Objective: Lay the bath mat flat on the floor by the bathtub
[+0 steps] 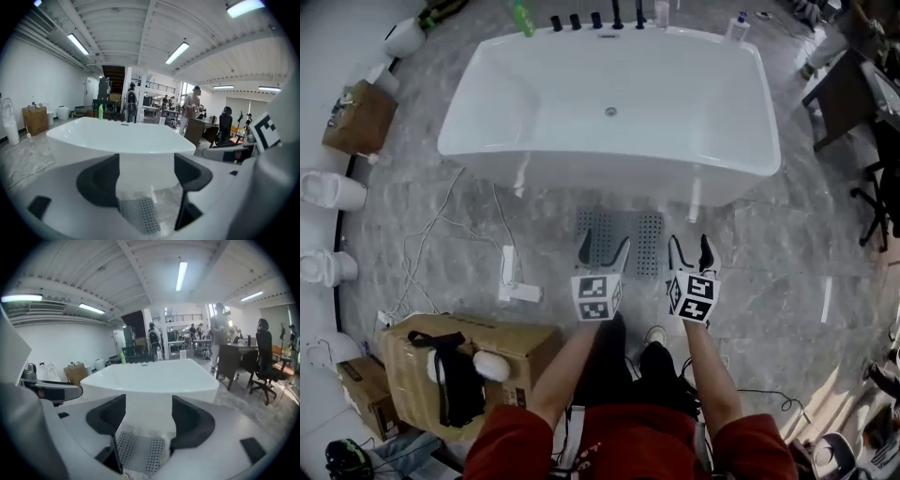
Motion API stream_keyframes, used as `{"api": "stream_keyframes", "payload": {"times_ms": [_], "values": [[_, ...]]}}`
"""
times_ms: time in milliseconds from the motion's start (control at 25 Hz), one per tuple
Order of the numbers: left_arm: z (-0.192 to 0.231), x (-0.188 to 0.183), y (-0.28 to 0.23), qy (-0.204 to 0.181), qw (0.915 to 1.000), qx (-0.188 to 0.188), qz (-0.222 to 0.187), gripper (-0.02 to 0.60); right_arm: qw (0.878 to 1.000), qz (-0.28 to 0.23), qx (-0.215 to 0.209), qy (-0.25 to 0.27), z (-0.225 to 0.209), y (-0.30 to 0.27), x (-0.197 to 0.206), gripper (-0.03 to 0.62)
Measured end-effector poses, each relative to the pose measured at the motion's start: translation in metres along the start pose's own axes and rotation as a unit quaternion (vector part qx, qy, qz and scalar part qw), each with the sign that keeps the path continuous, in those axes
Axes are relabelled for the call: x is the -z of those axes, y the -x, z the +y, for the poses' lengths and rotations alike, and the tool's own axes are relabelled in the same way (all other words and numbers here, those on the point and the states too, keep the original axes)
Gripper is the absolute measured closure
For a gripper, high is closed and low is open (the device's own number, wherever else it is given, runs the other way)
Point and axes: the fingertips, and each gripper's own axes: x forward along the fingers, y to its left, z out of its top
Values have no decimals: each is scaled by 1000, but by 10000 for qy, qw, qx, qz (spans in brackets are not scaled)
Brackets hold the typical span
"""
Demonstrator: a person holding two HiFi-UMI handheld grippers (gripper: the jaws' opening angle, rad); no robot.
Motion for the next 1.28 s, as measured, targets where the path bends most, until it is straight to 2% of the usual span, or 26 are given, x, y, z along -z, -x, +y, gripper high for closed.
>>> {"api": "stream_keyframes", "payload": {"times_ms": [120, 240, 400, 560, 680, 760, 1080, 1280], "values": [[-21, -51, 24, -110, 9992, 40, -389, 236, 9984, -542, 43, 140, -1, 38, -55, 293], [-40, -98, 53, -413, 9956, 29, -841, 236, 9938, -1044, 98, 357, 0, 78, -103, 293], [-63, -144, 96, -622, 9894, 101, -1308, 236, 9852, -1607, 135, 586, 4, 130, -147, 293], [-94, -187, 124, -733, 9817, 212, -1747, 236, 9780, -2016, 151, 520, -10, 168, -186, 293], [-111, -206, 136, -1106, 9733, 133, -2008, 236, 9746, -2170, 210, 509, -24, 186, -207, 293], [-116, -218, 143, -1180, 9691, 81, -2164, 236, 9713, -2302, 251, 542, -28, 197, -221, 293], [-127, -242, 154, -1214, 9640, 168, -2358, 238, 9544, -2841, 469, 786, -33, 227, -255, 295], [-122, -242, 155, -1246, 9641, 141, -2339, 238, 9555, -2784, 500, 840, -36, 218, -254, 295]]}}
